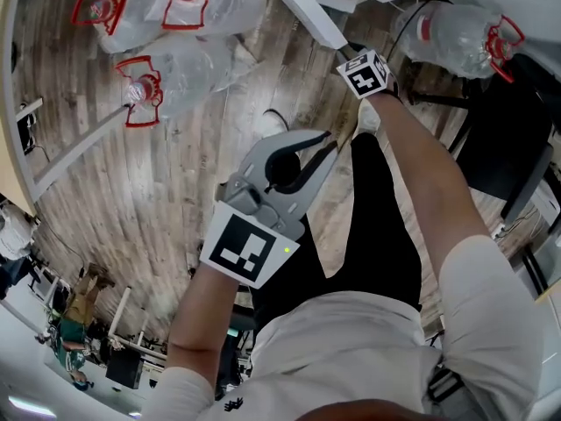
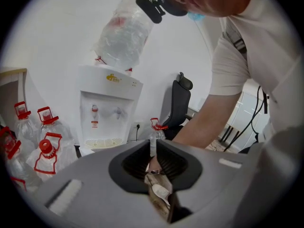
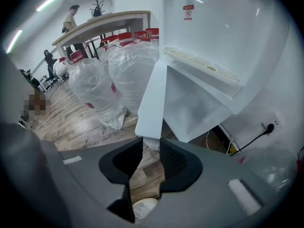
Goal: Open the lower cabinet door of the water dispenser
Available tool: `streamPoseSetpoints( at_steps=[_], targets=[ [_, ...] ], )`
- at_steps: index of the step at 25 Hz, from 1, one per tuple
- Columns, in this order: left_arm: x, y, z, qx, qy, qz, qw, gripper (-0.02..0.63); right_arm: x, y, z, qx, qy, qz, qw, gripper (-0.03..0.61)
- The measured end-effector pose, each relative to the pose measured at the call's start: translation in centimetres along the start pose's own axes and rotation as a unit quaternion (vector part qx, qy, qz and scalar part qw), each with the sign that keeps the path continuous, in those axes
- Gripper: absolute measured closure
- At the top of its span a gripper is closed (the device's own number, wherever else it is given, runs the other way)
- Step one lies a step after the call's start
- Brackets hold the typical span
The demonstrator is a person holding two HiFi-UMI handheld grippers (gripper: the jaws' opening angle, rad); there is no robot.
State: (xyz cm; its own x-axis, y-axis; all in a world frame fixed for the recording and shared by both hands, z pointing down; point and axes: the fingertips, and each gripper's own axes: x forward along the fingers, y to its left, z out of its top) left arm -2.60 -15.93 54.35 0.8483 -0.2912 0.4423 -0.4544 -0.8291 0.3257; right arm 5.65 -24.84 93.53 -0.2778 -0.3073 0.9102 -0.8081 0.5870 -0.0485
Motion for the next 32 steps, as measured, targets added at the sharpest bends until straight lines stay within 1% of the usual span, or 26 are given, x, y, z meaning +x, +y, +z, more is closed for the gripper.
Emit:
streamPoseSetpoints(
  at_steps=[1,4,10,20,23,27,32],
  targets=[
    [-0.6,0.2,-0.2,-0.001,-0.002,0.003,1.0,0.552,0.1,0.6,0.1,0.001,0.002,0.0,1.0,0.473],
    [-2.5,0.8,-0.7,-0.003,-0.007,0.013,0.9999,0.552,0.4,2.4,0.4,0.002,0.005,0.001,1.0,0.476],
    [-6.0,1.9,-2.0,-0.013,-0.015,0.029,0.9994,0.552,1.0,6.4,1.5,-0.008,0.012,0.011,1.0,0.503],
    [-10.4,3.3,-3.3,-0.021,-0.029,0.052,0.998,0.552,2.5,12.5,4.5,-0.025,0.013,0.043,0.999,0.503],
    [-11.5,3.9,-3.8,-0.025,-0.031,0.059,0.9975,0.552,2.9,13.7,5.7,-0.037,0.014,0.048,0.998,0.508],
    [-12.5,4.5,-4.5,-0.025,-0.031,0.067,0.997,0.552,3.9,15.1,6.6,-0.037,0.014,0.059,0.997,0.523],
    [-14.0,5.3,-4.7,-0.032,-0.041,0.075,0.9959,0.552,4.1,16.9,8.7,-0.063,0.015,0.067,0.996,0.526]
  ],
)
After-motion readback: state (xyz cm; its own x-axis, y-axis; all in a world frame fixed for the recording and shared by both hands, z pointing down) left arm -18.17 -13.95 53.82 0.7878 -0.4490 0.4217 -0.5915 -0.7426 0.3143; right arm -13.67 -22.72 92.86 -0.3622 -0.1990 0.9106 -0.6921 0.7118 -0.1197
